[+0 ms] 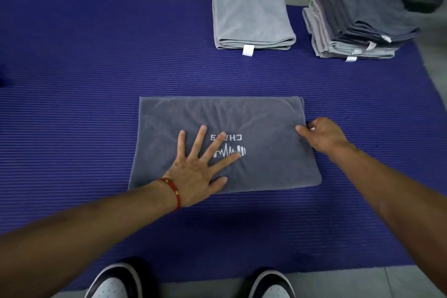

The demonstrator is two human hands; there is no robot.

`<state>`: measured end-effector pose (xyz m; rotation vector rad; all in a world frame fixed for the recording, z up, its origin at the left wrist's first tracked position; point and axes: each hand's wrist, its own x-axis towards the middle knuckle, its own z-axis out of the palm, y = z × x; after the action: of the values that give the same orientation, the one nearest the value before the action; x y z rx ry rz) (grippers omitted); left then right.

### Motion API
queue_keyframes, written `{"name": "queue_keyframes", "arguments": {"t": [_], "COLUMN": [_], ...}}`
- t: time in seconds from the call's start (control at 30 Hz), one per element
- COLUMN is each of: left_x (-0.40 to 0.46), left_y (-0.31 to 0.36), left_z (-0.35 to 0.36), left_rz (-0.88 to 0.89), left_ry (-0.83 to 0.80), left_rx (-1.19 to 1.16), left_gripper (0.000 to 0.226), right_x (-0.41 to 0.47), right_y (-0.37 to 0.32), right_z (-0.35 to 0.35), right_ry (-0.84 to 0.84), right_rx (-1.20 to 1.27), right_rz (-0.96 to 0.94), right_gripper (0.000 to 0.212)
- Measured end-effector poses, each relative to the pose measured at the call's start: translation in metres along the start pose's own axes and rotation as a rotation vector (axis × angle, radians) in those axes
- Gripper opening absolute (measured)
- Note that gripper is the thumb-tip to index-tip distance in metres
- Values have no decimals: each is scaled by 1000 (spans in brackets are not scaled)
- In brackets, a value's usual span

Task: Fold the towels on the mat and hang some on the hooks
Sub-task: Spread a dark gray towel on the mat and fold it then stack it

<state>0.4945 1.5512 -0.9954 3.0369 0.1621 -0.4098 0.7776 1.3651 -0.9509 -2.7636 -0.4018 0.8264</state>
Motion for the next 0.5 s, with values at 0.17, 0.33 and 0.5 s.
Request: {"name": "queue_keyframes", "arguments": {"t": [0.17,0.33,0.5], "left_x": [-1,0,2], "left_y": [1,2,1], "left_z": [-6,-13,-16], "left_rz": [-12,-28,-11], "left_ry": [-60,-127,-195], "left_rx": [-4,-31,-54], "left_gripper": [63,63,62], "right_x": [-3,-9,-18], "right_y": [-8,-10,3], "right_z": [3,8,-21], "right_ry": [25,83,-288], "right_rx": [-7,59,544], "right_rz": [8,-43,13], "right_gripper": [34,30,16]}}
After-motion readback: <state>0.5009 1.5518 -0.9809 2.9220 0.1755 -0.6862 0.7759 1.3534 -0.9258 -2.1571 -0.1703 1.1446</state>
